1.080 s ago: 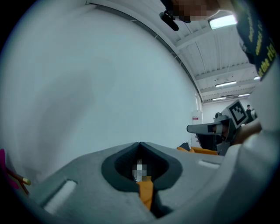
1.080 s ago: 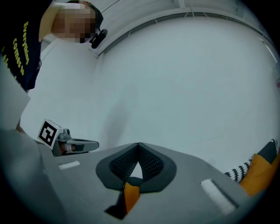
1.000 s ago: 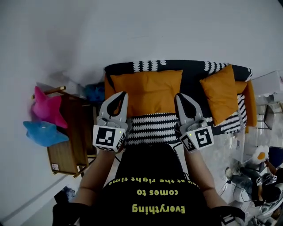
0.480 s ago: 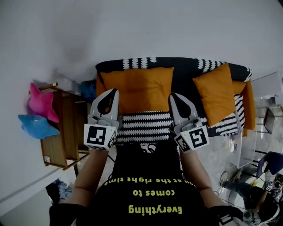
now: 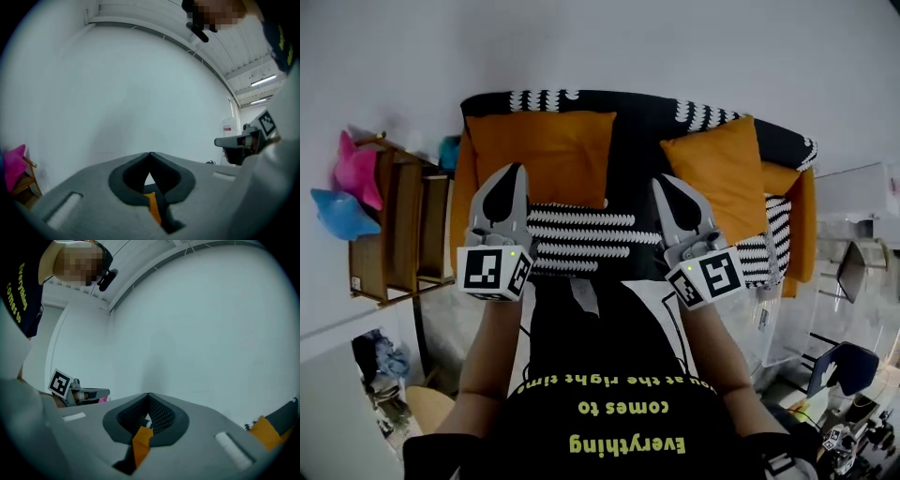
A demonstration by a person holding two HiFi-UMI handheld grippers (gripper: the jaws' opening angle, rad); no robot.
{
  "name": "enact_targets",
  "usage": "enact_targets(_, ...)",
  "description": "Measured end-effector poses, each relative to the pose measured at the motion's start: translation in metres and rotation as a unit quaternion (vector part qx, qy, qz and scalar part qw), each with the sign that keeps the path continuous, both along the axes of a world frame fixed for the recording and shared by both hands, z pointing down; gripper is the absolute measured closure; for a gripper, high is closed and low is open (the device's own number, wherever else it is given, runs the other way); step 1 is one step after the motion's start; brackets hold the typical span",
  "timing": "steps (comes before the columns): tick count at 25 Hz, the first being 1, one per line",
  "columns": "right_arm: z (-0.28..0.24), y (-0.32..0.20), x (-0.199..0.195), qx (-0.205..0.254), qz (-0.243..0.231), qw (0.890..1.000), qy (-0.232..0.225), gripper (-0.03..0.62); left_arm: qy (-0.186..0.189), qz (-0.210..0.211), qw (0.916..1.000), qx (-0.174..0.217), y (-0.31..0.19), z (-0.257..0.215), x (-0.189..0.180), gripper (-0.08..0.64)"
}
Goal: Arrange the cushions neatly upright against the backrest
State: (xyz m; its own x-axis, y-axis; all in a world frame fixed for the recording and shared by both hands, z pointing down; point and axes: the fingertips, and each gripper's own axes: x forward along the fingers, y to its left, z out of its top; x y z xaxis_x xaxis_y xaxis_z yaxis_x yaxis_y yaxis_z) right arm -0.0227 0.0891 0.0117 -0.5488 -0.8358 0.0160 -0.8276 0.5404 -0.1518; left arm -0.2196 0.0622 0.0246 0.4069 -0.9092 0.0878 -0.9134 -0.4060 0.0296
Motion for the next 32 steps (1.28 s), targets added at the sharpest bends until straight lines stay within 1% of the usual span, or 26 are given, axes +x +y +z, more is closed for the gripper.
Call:
enact_targets(4,-0.003,0.012,0.025,0.002,-0.007,1.000,-0.011,0.581,-0.003,0.006,0.9999,-0.011,0.026,0.000,0.035,0.560)
enact_targets(9,0.002,0.019,0.036,-0.004,0.008,1.000,-0.020,0.581,-0.011,0.028,0.9993,-0.020,0.038,0.003,0.051,0.560)
enact_targets(12,-0.001,0.024,0.038,-0.007,0.018,1.000,-0.024,0.581,-0.009,0.047,0.9986,-0.021,0.038,0.003,0.060,0.560)
enact_targets(16,-0.001,0.023,0.043,-0.006,0.034,0.999,-0.013,0.581,0.003,0.079,0.9966,-0.022,0.030,0.006,0.079,0.560)
enact_targets(19,-0.004,0.023,0.047,0.001,0.048,0.999,-0.011,0.581,-0.003,0.109,0.9938,-0.020,0.024,0.010,0.092,0.560)
enact_targets(22,-0.002,0.027,0.055,0.001,0.053,0.999,-0.006,0.581,-0.006,0.117,0.9929,-0.021,0.024,0.010,0.103,0.560)
enact_targets(25,-0.003,0.026,0.076,0.004,0.059,0.998,-0.009,0.581,-0.005,0.113,0.9932,-0.026,0.022,0.013,0.117,0.560)
enact_targets(27,-0.001,0.023,0.095,0.003,0.059,0.998,-0.015,0.581,-0.008,0.113,0.9932,-0.029,0.018,0.016,0.135,0.560)
enact_targets(30,0.010,0.016,0.132,-0.009,0.051,0.999,-0.019,0.581,-0.013,0.116,0.9928,-0.028,0.015,0.021,0.174,0.560)
enact_targets(32,0.019,0.011,0.162,-0.018,0.046,0.999,-0.018,0.581,-0.008,0.128,0.9915,-0.023,0.013,0.025,0.209,0.560)
